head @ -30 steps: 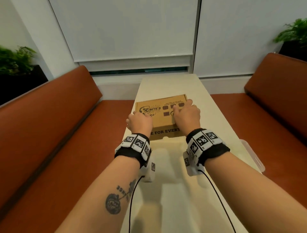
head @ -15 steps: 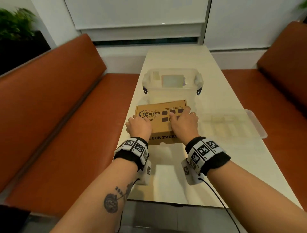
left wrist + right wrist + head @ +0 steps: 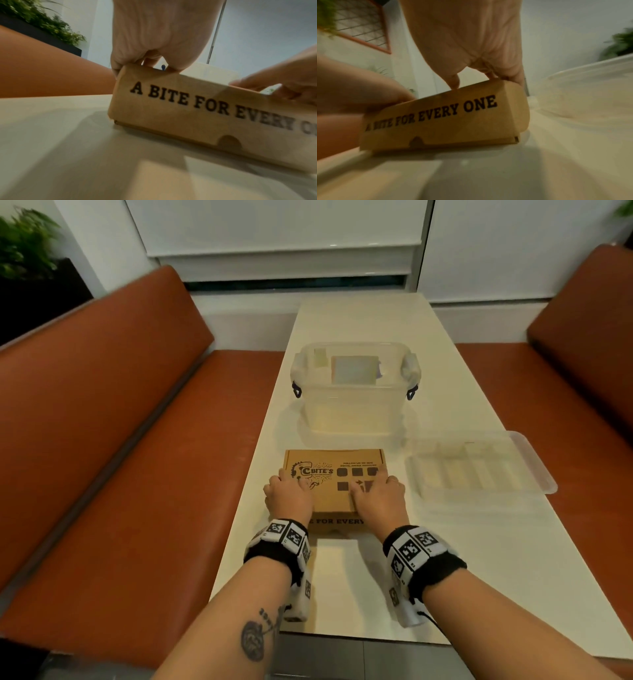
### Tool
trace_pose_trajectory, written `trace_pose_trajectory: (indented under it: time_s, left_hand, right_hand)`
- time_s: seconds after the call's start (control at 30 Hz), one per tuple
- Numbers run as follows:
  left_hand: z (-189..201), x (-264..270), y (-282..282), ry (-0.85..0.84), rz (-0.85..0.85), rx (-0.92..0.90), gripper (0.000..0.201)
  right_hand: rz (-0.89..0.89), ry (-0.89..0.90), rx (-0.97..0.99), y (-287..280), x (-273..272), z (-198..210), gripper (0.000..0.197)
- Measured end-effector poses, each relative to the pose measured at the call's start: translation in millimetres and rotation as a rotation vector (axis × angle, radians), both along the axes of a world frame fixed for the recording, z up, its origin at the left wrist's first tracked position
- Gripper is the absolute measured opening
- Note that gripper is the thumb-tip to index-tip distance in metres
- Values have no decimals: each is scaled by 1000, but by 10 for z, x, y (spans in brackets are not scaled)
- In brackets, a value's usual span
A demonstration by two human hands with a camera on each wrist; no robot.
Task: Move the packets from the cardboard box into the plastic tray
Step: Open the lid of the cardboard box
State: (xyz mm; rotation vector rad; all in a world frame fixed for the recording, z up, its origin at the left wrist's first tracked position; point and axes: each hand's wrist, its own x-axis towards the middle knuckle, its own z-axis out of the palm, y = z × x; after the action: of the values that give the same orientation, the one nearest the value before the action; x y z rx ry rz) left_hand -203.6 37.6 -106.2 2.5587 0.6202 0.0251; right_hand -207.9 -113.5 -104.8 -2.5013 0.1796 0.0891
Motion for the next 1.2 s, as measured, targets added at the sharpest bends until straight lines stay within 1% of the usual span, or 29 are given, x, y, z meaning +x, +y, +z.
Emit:
trace_pose_trajectory:
  time_s: [0.03, 0.1, 0.13, 0.2, 0.23, 0.27, 0.37, 0.43, 0.5, 0.63, 0.7, 0.8, 0.9, 0.97, 1.1, 1.2]
  left_hand:
    - [7, 14, 23, -27, 2, -2, 39]
    - [22, 58, 85, -61, 16, -17, 29]
    - [30, 82, 126, -65, 40, -47, 28]
    - [33, 127, 217, -68, 99, -132, 28]
    - [26, 140, 262, -75, 119, -165, 29]
    - [17, 146, 296, -83, 127, -187, 29]
    - [2, 123, 336, -118, 112, -207, 29]
    - [9, 106, 336, -127, 88, -199, 28]
    - [25, 98, 345, -119, 52, -180, 27]
    - [67, 96, 421, -93, -31, -167, 28]
    - [100, 94, 473, -76, -79, -220, 29]
    - [166, 73, 512, -44, -158, -341, 35]
    - [196, 20, 486, -40, -219, -384, 38]
    - [195, -13, 464, -59, -232, -375, 36]
    - [170, -66, 415, -54, -217, -232, 21]
    - [147, -59, 357, -72, -195, -225, 26]
  right_hand:
    - [62, -38, -130, 21, -16, -16, 76]
    - [267, -112, -363, 79, -72, -66, 89]
    - [395, -146, -419, 116, -103, -96, 93]
    - [622, -160, -470, 189, -158, -165, 96]
    - [683, -159, -487, 212, -178, -197, 95]
    - [700, -176, -500, 220, -186, -216, 90]
    - [669, -242, -517, 197, -179, -203, 69]
    - [669, -244, -537, 199, -180, -169, 63]
    - [670, -240, -565, 215, -189, -129, 63]
    - [682, -254, -545, 204, -185, 34, 65]
    - [695, -257, -537, 166, -173, 148, 64]
    - [715, -238, -512, 87, -147, 322, 64]
    - [719, -207, -470, 11, -135, 515, 63]
    - [711, -211, -432, -23, -116, 652, 60]
    - [683, -278, -443, -46, 12, 937, 44]
    - [592, -378, -474, -48, 159, 1104, 38]
